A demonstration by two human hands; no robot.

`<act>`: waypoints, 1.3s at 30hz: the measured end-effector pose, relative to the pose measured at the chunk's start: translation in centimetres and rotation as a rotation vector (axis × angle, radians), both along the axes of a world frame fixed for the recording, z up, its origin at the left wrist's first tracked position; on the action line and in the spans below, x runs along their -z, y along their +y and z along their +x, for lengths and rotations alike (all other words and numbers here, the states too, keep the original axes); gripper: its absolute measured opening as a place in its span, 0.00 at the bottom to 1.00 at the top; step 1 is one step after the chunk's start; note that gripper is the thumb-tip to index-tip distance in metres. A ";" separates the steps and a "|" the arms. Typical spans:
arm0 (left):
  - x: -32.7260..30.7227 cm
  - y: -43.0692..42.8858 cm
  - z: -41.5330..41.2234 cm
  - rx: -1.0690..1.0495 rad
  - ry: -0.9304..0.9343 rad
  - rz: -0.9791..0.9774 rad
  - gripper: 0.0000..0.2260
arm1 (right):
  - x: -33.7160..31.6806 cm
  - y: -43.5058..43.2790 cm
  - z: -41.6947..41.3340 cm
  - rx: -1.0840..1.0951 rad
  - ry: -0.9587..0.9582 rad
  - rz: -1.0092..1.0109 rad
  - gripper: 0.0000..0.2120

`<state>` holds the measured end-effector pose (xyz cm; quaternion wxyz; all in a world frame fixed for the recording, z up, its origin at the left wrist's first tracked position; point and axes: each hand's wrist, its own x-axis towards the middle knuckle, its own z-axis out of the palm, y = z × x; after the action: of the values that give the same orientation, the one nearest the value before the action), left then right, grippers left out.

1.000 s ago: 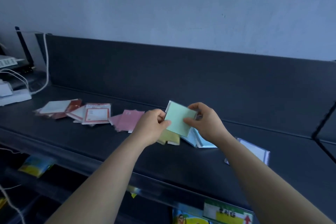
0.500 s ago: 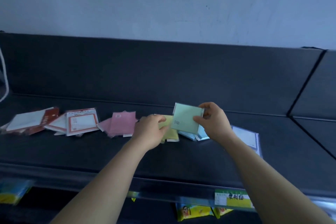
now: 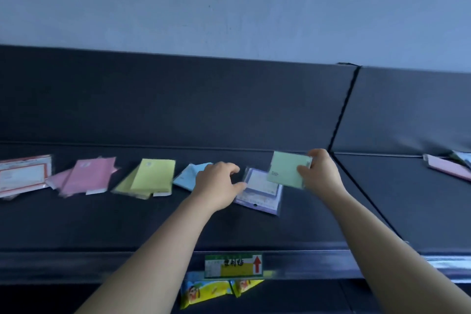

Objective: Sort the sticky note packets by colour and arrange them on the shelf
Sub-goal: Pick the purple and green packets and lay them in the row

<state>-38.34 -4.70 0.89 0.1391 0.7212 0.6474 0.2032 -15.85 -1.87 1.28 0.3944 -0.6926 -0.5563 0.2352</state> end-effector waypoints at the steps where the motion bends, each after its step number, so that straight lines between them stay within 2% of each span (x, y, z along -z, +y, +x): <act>1: 0.1 0.1 1.1 0.038 0.054 -0.009 0.22 | 0.2 -0.1 1.1 0.014 -0.008 -0.014 0.21; 6: 0.9 0.7 4.7 0.124 0.307 -0.099 0.25 | 1.2 -0.4 4.8 0.030 -0.099 -0.093 0.19; 10: 1.2 1.0 4.7 0.065 0.377 -0.107 0.25 | 2.1 0.0 4.9 -0.050 -0.145 -0.158 0.14; 15: 1.7 1.3 3.6 -0.001 0.390 -0.134 0.27 | 2.9 0.7 3.6 -0.187 -0.301 -0.214 0.20; 16: 1.8 1.4 3.5 -0.009 0.385 -0.134 0.28 | 3.0 0.7 3.4 -0.201 -0.328 -0.220 0.24; 17: 1.9 1.4 3.5 -0.015 0.377 -0.134 0.28 | 3.0 0.6 3.2 -0.209 -0.339 -0.226 0.28; 19: 2.0 1.3 3.5 -0.021 0.359 -0.131 0.27 | 3.1 0.5 2.8 -0.216 -0.350 -0.226 0.31; 23: 1.8 1.2 3.7 -0.044 0.310 -0.068 0.24 | 3.0 0.3 2.7 -0.220 -0.388 -0.183 0.28; 28: 0.5 1.1 4.3 -0.061 0.081 0.054 0.18 | 2.0 -0.5 3.5 -0.164 -0.358 -0.020 0.22; 33: -0.9 1.1 7.3 0.034 -0.041 0.171 0.15 | 0.6 -2.6 5.1 -0.101 -0.431 0.057 0.21; 39: -1.1 1.3 13.5 0.211 -0.144 0.158 0.13 | 0.3 -5.4 10.3 0.050 -0.486 0.080 0.19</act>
<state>-24.81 -3.35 1.96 0.1489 0.7774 0.5384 0.2890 -5.54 -7.24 0.99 0.2818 -0.7264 -0.6261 0.0298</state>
